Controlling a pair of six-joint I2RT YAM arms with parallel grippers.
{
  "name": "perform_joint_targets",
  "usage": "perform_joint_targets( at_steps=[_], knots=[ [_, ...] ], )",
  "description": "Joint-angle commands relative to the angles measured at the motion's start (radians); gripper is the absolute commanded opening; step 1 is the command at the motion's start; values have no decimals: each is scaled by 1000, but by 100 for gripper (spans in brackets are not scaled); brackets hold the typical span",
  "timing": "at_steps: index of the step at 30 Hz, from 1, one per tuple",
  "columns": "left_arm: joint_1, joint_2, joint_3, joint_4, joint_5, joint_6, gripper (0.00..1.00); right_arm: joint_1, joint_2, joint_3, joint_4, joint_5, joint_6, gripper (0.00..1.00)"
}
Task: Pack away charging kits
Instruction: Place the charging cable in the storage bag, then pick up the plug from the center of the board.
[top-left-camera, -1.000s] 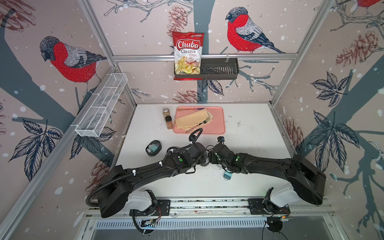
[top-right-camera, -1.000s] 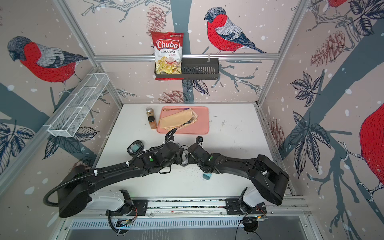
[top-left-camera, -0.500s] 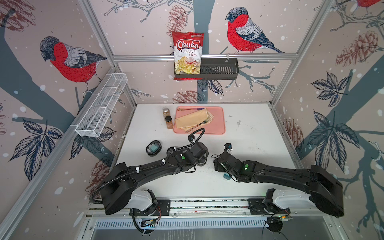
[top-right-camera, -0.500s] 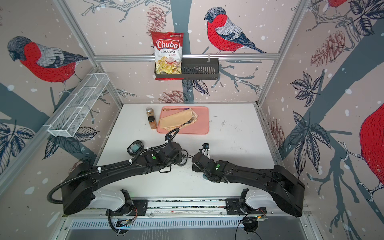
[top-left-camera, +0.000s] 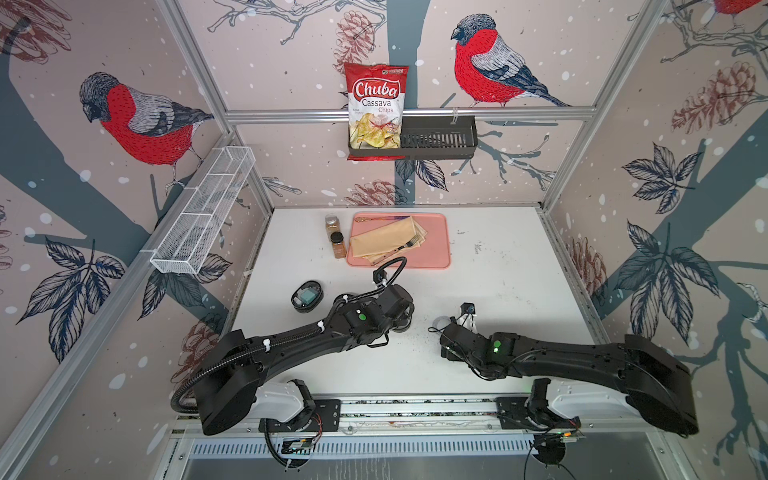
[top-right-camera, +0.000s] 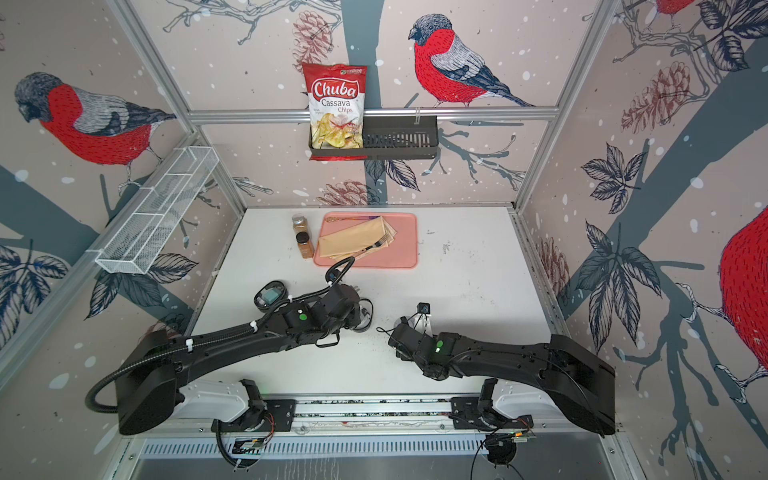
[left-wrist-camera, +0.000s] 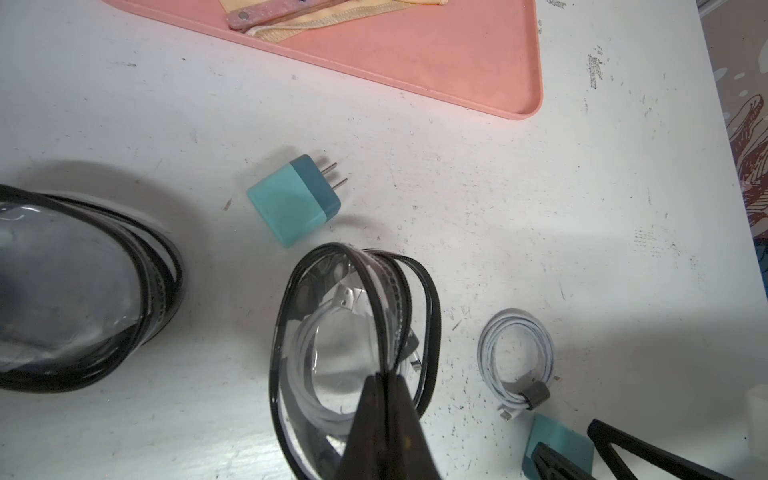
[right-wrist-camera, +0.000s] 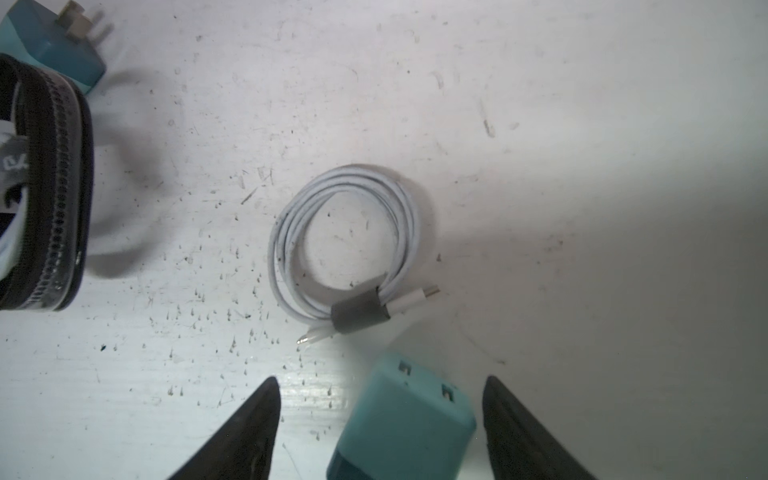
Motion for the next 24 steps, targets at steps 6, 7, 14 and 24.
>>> perform_joint_targets(
  at_steps=[6,7,14,24],
  knots=[
    [1,-12,-4,-6,-21,-6,0,50,150,70,52,8,16,75],
    [2,-12,-5,-6,-20,-6,0,53,171,84,52,9,11,74],
    [1,-5,-1,2,-5,4,0,79,263,144,50,17,-2,68],
    [1,-8,-7,27,30,15,0,136,260,142,12,30,-5,68]
  ],
)
